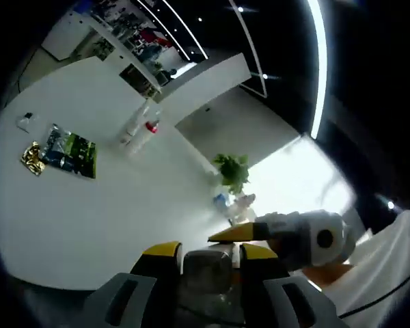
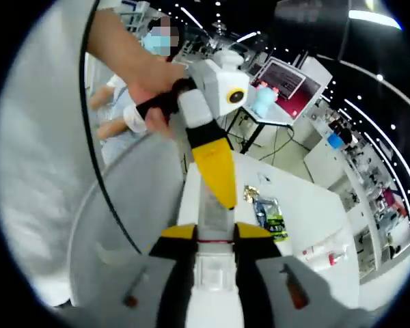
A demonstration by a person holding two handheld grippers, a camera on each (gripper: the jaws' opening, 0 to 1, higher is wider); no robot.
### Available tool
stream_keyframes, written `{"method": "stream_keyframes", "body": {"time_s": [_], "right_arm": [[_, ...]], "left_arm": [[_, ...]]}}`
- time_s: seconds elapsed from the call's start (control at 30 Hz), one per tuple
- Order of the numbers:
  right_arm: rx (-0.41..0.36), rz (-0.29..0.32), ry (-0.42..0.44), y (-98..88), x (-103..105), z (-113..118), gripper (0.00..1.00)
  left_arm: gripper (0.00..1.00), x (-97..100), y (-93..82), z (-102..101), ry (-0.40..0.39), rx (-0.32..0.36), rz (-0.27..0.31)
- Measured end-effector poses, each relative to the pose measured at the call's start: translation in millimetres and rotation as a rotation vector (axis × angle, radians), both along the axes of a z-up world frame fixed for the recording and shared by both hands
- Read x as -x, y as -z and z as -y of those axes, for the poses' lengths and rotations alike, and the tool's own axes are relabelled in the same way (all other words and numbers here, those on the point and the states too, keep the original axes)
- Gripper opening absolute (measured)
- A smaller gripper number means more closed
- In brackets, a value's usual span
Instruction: Arrange the skincare products in the storage area until every visible bottle or jar stands upright without overlapping.
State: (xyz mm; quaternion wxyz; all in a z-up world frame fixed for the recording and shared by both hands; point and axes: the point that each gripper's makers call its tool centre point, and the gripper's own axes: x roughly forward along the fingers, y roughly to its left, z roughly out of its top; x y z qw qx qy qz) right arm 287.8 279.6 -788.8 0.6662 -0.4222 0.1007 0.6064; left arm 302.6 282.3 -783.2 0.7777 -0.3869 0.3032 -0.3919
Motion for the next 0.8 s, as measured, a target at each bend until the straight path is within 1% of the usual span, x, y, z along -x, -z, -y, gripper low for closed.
{"method": "stream_keyframes", "body": {"time_s": [0.03,0.07,0.1,0.13,0.17,0.2,0.23,0.27,0.3,0.33,0.4,0.47,0.5,0.53,0.57,0.6,0.7,0.73,0.8], "right_arm": [[0.007,0.018,-0.007,-1.0,-1.4,-0.2,0.21],[0.024,0.051,-0.025,-1.9,-3.5,0.1,0.21],[0.032,0.062,-0.033,-1.7,-3.5,-0.6,0.21],[0.034,0.078,-0.028,-2.3,-5.8,0.3,0.21],[0.019,0.094,-0.036,-6.2,-7.1,-1.2,0.21],[0.018,0.105,-0.041,-7.0,-7.7,-1.5,0.21],[0.02,0.131,-0.048,-7.6,-9.0,-1.8,0.21],[0.013,0.121,-0.045,-7.3,-8.2,-2.1,0.21],[-0.002,0.087,-0.03,-6.7,-8.2,-3.2,0.22],[-0.012,0.072,-0.017,-6.6,-9.1,-3.3,0.22],[-0.018,0.072,-0.002,-6.2,-10.3,-4.8,0.22],[-0.007,0.071,0.013,-2.9,-10.9,-6.2,0.25],[-0.002,0.078,0.036,-1.9,-13.6,-6.5,0.28],[-0.008,0.082,0.038,-1.5,-14.1,-7.7,0.29],[-0.015,0.081,0.039,-1.1,-14.5,-8.5,0.29],[-0.018,0.075,0.052,0.8,-16.1,-9.4,0.28],[0.002,0.067,0.085,5.1,-21.7,-8.2,0.3],[-0.003,0.051,0.122,5.6,-26.2,-6.7,0.3],[-0.024,0.014,0.176,6.4,-30.5,-4.4,0.32]], "left_arm": [[0.31,4.1,-0.6,2.5,0.026,0.008,-0.014],[0.29,4.5,-1.8,4.1,0.03,0.026,-0.032],[0.25,11.2,-9.7,8.0,0.068,0.089,-0.076],[0.25,6.5,-9.8,7.1,0.05,0.071,-0.034],[0.25,6.1,-10.4,5.9,0.049,0.048,-0.002],[0.24,6.3,-11.1,6.0,0.051,0.051,-0.003],[0.24,5.2,-14.3,5.5,0.047,0.079,-0.012],[0.24,4.7,-14.7,5.4,0.046,0.082,-0.017],[0.24,1.9,-15.0,3.2,0.03,0.082,-0.009],[0.24,1.3,-15.3,2.9,0.027,0.086,-0.009],[0.24,-2.1,-16.8,0.4,-0.006,0.095,-0.005],[0.24,-6.4,-16.0,-5.1,-0.044,0.105,-0.013],[0.24,-9.2,-17.4,-8.7,-0.072,0.132,-0.025],[0.24,-11.9,-16.8,-11.6,-0.098,0.15,-0.039],[0.24,-11.2,-15.8,-12.8,-0.099,0.166,-0.06],[0.24,-11.8,-12.5,-15.8,-0.107,0.159,-0.056],[0.24,-15.4,-6.5,-21.8,-0.132,0.158,-0.078],[0.24,-17.7,-5.7,-26.1,-0.15,0.165,-0.091],[0.24,-23.2,-7.2,-35.0,-0.196,0.18,-0.098]]}}
